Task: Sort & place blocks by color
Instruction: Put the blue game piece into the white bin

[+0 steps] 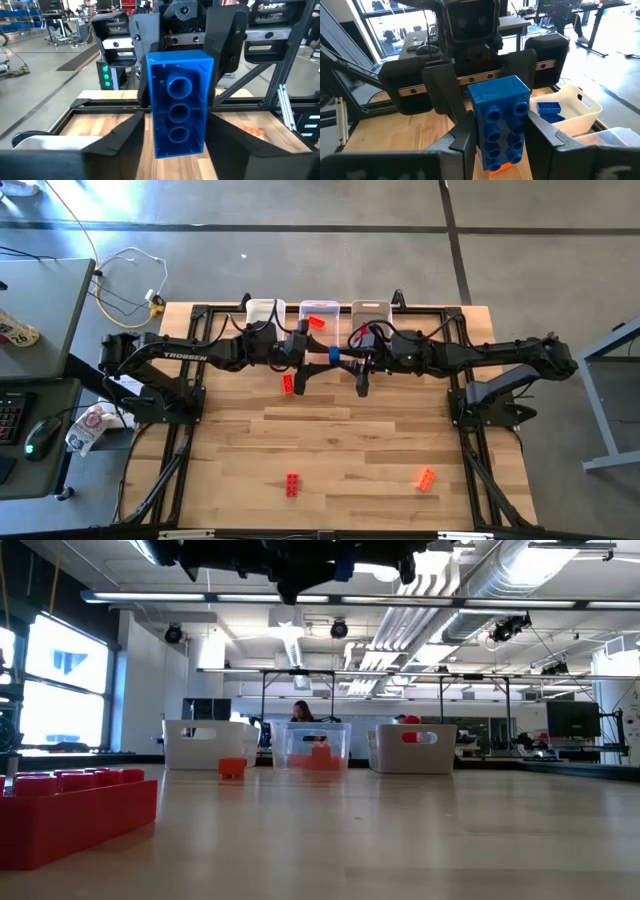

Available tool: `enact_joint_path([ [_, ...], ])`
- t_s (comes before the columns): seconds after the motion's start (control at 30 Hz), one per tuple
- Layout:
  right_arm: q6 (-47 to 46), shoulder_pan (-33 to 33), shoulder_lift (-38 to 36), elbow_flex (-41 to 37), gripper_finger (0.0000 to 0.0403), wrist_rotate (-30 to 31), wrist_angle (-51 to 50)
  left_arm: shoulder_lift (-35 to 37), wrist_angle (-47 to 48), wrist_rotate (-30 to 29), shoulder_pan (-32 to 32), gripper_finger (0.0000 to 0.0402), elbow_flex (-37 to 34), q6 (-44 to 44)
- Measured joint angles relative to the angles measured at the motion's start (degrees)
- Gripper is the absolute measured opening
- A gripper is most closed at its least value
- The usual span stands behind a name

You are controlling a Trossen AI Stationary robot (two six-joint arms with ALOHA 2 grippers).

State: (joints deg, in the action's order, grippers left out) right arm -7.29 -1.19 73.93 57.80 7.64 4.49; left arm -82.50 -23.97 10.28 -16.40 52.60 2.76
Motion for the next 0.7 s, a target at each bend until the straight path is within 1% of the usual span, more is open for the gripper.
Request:
enact_joint_path([
  [0.1,-0.2,0.0,0.0,0.0,0.0109,-0.2,-0.3,0.0,0.2,0.2,0.0,0.0141,0.0,0.7],
  [0.2,0.0,0.0,0.0,0.0,0.0133,-0.3,-1.3,0.0,0.6,0.2,-0.1,0.0098,0.0,1.7],
  [0.23,0.0,0.0,0.0,0.0,0.0143,-0.3,-1.6,0.0,0.8,0.2,-0.1,0.0090,0.0,2.1],
  [0.33,-0.3,0.0,0.0,0.0,0.0171,-0.7,-3.0,0.0,1.7,0.0,0.0,0.0090,0.0,3.0],
  [0.47,-0.3,0.0,0.0,0.0,0.0200,-0.5,-4.3,0.0,3.2,-1.9,-0.1,0.0090,0.0,3.5],
  [0.6,-2.1,0.0,0.0,0.0,0.0212,-0.6,-7.2,0.0,6.8,-3.1,-0.3,0.0090,0.0,3.8],
  [0.7,-4.5,0.0,0.0,0.0,0.0214,-1.3,-11.6,0.0,10.8,-6.7,-1.2,0.0090,0.0,6.0],
])
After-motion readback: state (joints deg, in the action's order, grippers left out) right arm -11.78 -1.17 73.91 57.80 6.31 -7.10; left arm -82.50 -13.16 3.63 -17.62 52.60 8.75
